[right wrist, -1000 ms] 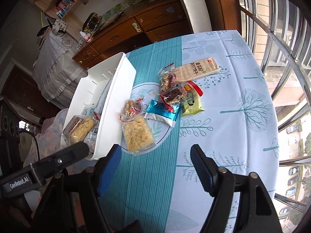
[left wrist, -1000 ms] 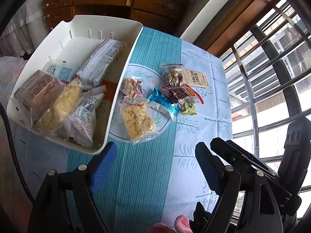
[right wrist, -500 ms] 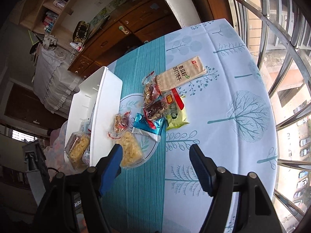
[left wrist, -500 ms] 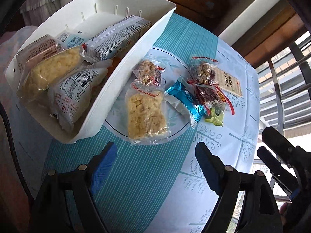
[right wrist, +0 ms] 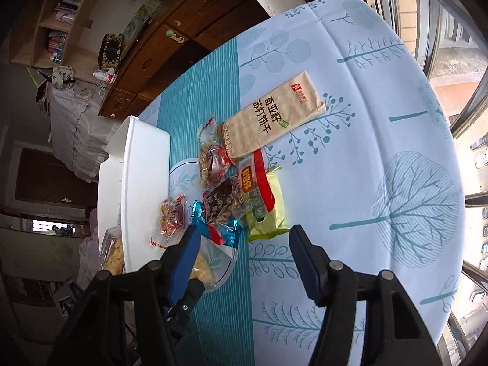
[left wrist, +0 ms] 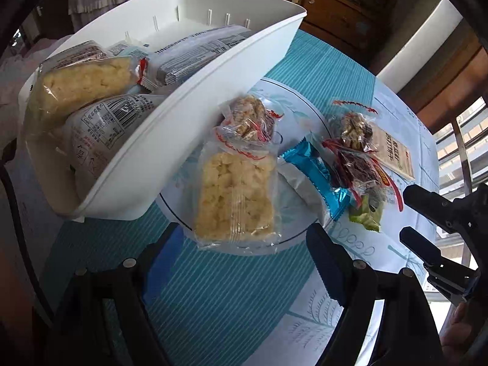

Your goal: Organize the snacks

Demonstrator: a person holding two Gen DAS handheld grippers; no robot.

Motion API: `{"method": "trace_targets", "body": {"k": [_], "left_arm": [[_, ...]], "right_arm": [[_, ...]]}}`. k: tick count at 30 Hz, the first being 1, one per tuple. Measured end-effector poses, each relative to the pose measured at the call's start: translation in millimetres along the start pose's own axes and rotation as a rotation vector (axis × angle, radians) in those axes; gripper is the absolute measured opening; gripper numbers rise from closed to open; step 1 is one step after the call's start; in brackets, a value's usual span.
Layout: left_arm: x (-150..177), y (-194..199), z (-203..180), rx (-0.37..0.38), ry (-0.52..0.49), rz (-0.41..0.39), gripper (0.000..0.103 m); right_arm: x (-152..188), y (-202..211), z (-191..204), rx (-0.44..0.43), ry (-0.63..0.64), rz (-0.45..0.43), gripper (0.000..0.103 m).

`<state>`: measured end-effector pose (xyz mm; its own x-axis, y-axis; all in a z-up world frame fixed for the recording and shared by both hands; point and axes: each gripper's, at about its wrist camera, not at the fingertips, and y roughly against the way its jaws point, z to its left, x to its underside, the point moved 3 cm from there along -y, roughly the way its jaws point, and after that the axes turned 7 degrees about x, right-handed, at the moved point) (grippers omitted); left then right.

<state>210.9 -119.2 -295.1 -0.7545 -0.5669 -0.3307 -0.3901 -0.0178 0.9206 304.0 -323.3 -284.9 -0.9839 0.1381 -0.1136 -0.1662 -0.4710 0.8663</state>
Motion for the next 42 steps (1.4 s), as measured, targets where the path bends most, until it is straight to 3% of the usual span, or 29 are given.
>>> {"method": "trace_targets", "body": {"k": [6,19,22,25,29,42], "left_arm": [[-5.2,-8.7,10.5,-0.047,0.045,-0.044,0.082],[-6.5,-39.2,14.4,-0.088,0.057,0.032,0.082],[-12.2,-48.9,16.8,-0.11,0.066,0.05,0.082],[-14.8,-52.3,18.3,-0.112,0.062,0.054,0.077],[-19.9,-49.1,14.8,-0.111,0.05,0.056,0.062],[-23.6,-51.7,19.8,-0.102,0.026,0.146,0.06]], "right_arm": [[-5.6,-24.3,-2.2,-0.011,0.0,0.031,0.053],[-15.4,-24.7,-7.7,-0.069,-0.007,-0.01,0.008],[-16.4,-19.5,-3.7,-0.083,0.018,-0.024,0.002],[-15.2,-11.4,3.6,-0.097,0.041,-0.04,0.001],[-13.2,-2.7,11.1,-0.102,0.072,-0.045,0.001],[-4.5,33.2,12.0,-0.111,0.087,-0.083,0.001]]}}
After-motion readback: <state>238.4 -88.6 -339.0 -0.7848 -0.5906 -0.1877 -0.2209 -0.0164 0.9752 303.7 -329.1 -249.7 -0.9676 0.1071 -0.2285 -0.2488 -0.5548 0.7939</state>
